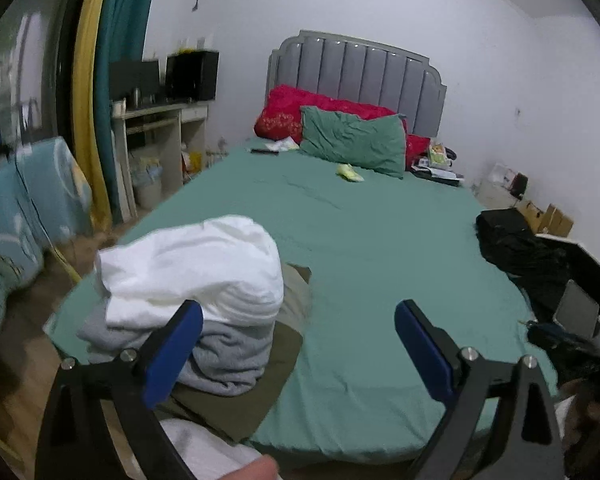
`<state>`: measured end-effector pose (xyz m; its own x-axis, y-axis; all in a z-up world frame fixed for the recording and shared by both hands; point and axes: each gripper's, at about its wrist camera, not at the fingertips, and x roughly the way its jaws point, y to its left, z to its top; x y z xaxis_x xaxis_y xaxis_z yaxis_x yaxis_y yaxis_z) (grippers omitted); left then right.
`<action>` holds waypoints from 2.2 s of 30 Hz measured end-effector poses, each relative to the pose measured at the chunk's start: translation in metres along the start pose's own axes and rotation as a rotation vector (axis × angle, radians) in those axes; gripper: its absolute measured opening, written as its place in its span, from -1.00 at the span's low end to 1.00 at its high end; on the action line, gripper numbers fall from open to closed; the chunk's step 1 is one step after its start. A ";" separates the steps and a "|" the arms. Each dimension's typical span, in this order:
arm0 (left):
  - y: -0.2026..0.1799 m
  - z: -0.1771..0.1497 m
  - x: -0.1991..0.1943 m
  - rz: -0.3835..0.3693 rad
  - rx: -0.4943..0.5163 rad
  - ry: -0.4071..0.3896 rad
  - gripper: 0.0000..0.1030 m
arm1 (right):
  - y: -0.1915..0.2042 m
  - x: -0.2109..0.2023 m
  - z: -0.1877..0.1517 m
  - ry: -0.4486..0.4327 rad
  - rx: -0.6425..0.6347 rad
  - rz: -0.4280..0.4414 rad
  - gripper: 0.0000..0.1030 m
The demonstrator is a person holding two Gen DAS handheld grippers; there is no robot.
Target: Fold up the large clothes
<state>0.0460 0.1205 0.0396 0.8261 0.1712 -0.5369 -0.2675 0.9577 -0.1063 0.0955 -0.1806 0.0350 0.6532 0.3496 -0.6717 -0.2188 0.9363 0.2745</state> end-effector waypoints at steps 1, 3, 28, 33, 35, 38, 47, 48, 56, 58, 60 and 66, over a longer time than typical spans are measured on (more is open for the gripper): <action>-0.005 0.002 -0.004 -0.005 0.007 -0.009 0.88 | -0.004 -0.006 0.001 -0.009 0.005 -0.006 0.75; -0.014 0.008 -0.012 -0.023 0.017 -0.021 0.88 | -0.014 -0.021 0.003 -0.032 0.017 -0.022 0.77; -0.074 0.046 -0.110 -0.094 0.084 -0.298 1.00 | -0.042 -0.198 0.034 -0.365 -0.019 -0.169 0.98; -0.075 0.048 -0.126 -0.101 0.101 -0.339 1.00 | -0.028 -0.228 0.038 -0.433 -0.059 -0.195 0.99; -0.074 0.049 -0.132 -0.108 0.096 -0.347 1.00 | -0.018 -0.239 0.038 -0.462 -0.094 -0.196 0.99; -0.072 0.049 -0.140 -0.109 0.097 -0.363 1.00 | 0.000 -0.248 0.036 -0.508 -0.161 -0.202 0.99; -0.058 0.041 -0.135 -0.119 0.081 -0.342 1.00 | 0.025 -0.235 0.036 -0.512 -0.188 -0.154 0.99; -0.056 0.040 -0.132 -0.116 0.078 -0.335 1.00 | 0.027 -0.230 0.036 -0.504 -0.194 -0.155 0.99; -0.043 0.028 -0.114 -0.097 0.059 -0.302 1.00 | 0.027 -0.200 0.032 -0.464 -0.180 -0.157 0.99; -0.041 0.026 -0.111 -0.099 0.052 -0.299 1.00 | 0.028 -0.194 0.029 -0.455 -0.175 -0.156 0.99; -0.040 0.025 -0.109 -0.101 0.046 -0.300 1.00 | 0.027 -0.188 0.028 -0.444 -0.172 -0.154 0.99; -0.039 0.024 -0.106 -0.100 0.045 -0.290 1.00 | 0.028 -0.174 0.026 -0.421 -0.170 -0.155 0.99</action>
<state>-0.0195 0.0702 0.1209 0.9560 0.1285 -0.2636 -0.1611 0.9812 -0.1060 -0.0059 -0.2160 0.1778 0.9165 0.1953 -0.3490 -0.1887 0.9806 0.0532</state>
